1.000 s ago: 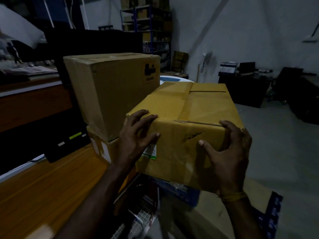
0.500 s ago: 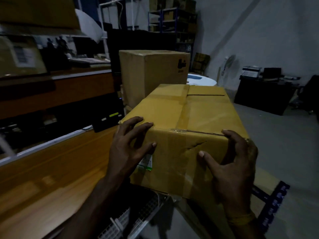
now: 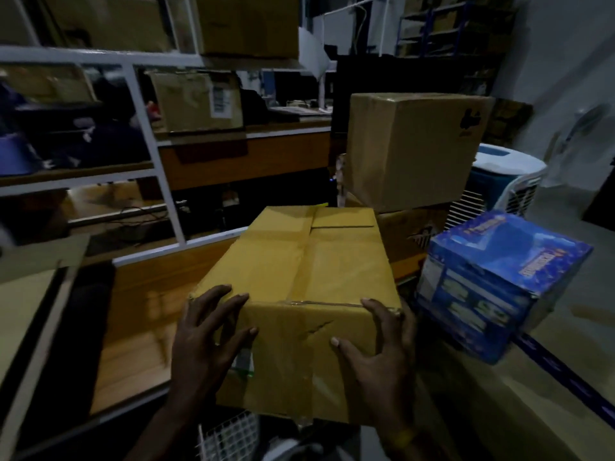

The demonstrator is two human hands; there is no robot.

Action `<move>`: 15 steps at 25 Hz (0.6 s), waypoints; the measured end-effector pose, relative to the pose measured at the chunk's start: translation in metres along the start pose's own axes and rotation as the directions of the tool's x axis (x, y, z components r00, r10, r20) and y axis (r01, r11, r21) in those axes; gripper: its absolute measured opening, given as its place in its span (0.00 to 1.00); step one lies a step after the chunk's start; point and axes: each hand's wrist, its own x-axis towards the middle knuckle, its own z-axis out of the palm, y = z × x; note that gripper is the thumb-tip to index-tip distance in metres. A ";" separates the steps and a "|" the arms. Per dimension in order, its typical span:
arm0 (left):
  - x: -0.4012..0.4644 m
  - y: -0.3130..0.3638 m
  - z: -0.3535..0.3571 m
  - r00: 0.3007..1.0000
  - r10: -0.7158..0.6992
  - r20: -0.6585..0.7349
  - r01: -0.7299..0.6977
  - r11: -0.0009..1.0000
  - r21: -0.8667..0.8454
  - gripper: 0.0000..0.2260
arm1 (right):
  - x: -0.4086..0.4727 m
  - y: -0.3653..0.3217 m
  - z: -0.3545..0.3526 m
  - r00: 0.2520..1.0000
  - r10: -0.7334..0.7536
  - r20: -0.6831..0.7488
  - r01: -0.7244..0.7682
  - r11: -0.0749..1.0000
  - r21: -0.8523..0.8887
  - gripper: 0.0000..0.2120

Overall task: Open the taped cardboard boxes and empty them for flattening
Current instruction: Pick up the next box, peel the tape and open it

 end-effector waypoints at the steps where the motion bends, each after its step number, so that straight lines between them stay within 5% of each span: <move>1: -0.005 -0.007 -0.007 1.000 -0.029 -0.009 0.029 1.000 0.011 0.23 | -0.001 -0.003 0.008 1.000 -0.024 0.016 0.024 1.000 0.001 0.38; 10: -0.036 -0.020 -0.040 0.934 -0.208 -0.290 0.221 0.975 0.013 0.24 | 0.032 -0.035 0.053 0.947 -0.256 0.194 0.240 0.966 0.101 0.37; 15: -0.062 -0.050 -0.032 0.839 -0.357 -0.411 0.384 0.923 -0.019 0.26 | 0.041 -0.042 0.090 0.887 -0.351 0.299 0.302 0.933 0.198 0.50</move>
